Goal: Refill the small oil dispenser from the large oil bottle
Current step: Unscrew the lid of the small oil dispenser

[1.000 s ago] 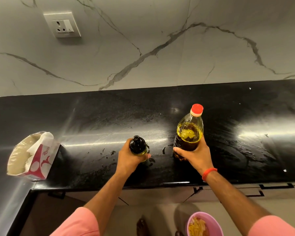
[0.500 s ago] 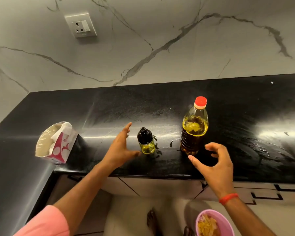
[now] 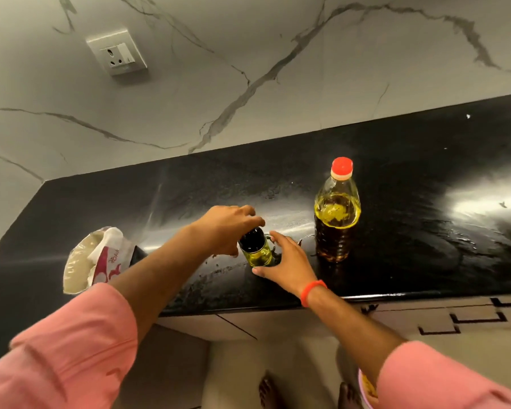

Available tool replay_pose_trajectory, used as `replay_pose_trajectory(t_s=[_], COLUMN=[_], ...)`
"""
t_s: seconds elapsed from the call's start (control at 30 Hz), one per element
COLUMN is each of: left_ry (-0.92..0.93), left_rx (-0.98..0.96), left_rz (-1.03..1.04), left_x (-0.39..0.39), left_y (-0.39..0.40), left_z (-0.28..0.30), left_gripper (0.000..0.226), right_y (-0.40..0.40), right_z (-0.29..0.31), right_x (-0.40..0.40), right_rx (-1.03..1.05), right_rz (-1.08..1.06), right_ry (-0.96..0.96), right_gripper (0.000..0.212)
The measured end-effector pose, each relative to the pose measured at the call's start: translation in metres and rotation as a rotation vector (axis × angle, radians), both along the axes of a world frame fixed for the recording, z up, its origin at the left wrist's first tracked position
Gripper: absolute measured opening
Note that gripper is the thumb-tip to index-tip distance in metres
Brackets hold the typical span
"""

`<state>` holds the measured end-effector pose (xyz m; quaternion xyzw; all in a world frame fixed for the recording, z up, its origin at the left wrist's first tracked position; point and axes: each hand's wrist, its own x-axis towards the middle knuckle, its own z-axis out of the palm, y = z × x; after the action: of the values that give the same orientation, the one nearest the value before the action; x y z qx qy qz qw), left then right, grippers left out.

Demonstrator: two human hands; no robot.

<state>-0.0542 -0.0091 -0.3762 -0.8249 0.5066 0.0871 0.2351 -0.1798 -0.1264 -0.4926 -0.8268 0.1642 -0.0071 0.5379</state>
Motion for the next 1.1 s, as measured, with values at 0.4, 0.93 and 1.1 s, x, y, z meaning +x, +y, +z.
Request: replay_pose_trajectory(t_s=[0.4,0.93,1.1], left_ry=[-0.113,0.017,0.011], left_rx=[0.027,0.005,0.079], left_rz=[-0.216,0.348,-0.156], left_x=[0.004,-0.008,-0.003], left_y=[-0.004,-0.024,-0.007], left_z=[-0.014,-0.012,-0.011], left_gripper=[0.051,0.071,0.093], right_y=[0.024,0.026,0.025], right_z=[-0.025,-0.024,-0.025], right_x=[0.036,0.033,0.036], right_rx=[0.064,0.028,-0.029], right_rz=[-0.128,-0.143,-0.151], right_ry=[-0.064,-0.083,-0.035], right_gripper=[0.064,0.060,0.059])
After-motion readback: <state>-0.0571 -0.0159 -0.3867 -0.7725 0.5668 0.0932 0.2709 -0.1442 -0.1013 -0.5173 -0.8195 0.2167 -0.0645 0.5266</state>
